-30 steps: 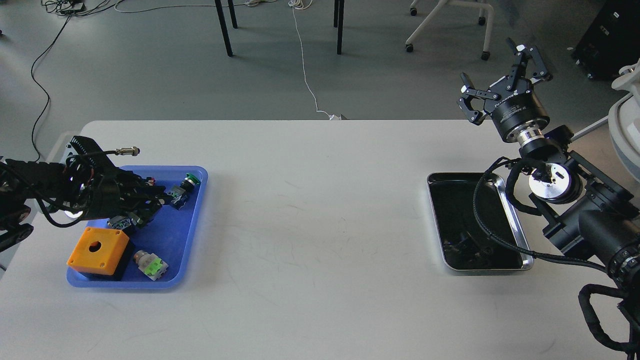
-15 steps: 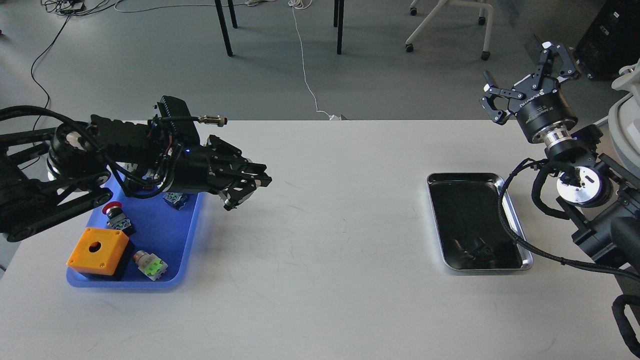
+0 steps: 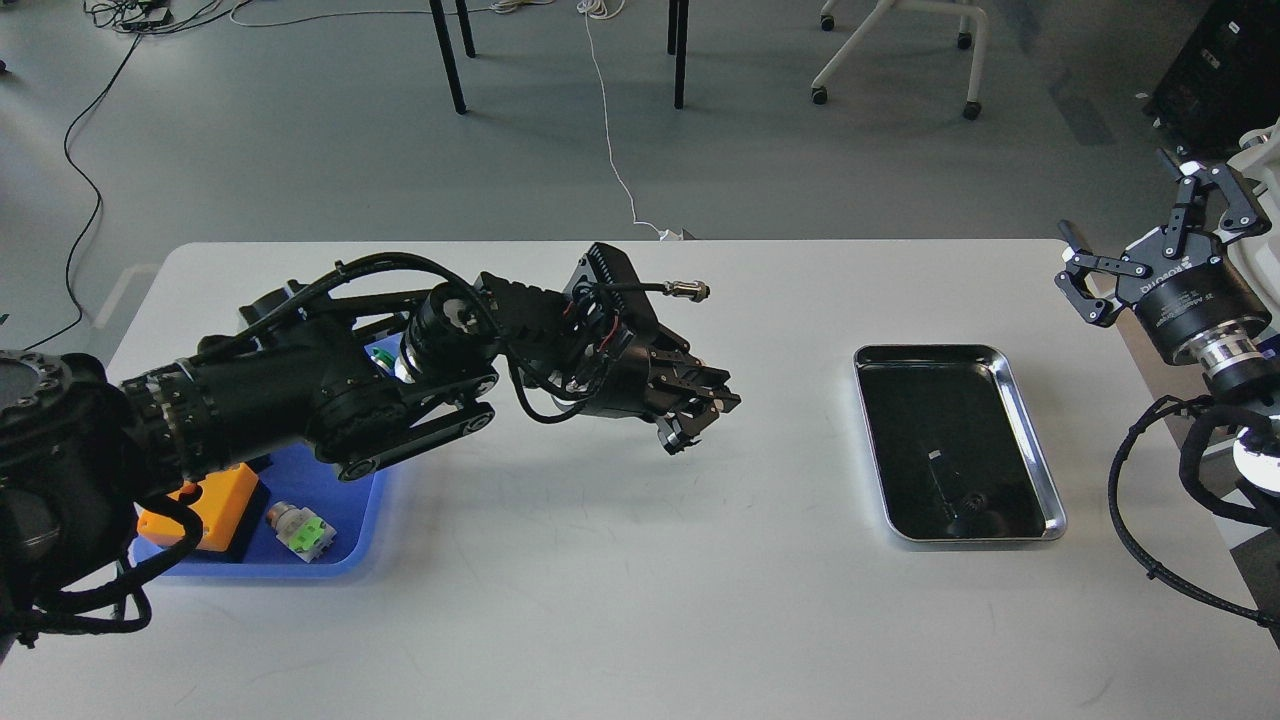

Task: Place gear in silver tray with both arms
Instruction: 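Lift the gear and carry it with the left gripper toward the silver tray, then release the gear on the table and withdraw the left arm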

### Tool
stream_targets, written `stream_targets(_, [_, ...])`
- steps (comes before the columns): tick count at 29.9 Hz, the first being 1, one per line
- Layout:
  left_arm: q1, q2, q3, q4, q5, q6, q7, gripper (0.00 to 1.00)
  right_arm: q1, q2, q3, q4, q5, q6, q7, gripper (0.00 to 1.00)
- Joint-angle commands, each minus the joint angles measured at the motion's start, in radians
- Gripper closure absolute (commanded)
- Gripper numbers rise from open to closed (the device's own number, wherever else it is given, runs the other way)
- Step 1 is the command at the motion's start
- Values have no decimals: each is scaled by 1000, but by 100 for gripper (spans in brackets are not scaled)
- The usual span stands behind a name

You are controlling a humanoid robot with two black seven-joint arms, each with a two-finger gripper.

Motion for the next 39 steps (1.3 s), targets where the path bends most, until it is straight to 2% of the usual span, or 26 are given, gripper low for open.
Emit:
stream_targets(1, [28,-102,2,86,0,4,4,77,-12,-15,1,0,0,0,0,2])
stream_targets(3, [41,-153,2,138,2,14,4,77,-12,-26,1,6,0,0,0,2])
stream_targets(6, [57,-156,10,212,2,34,1,77,-12,-29,1,17,0,0,-1,2])
stream_targets(10, [83,-156,95,266,-6,59,1,77,-12,-27,1,17,0,0,0,2])
stream_targets(13, [89,-156,132,269,-6,89,1,77,-10,-27,2,20,0,0,-1,2])
stream_targets(29, [107,-156,132,269,-6,105,4,75,-10,-27,-1,30,0,0,-1,2])
stream_targets(39, [118,-156,132,267,-6,105,3,68,-10,-27,1,35,0,0,-1,2])
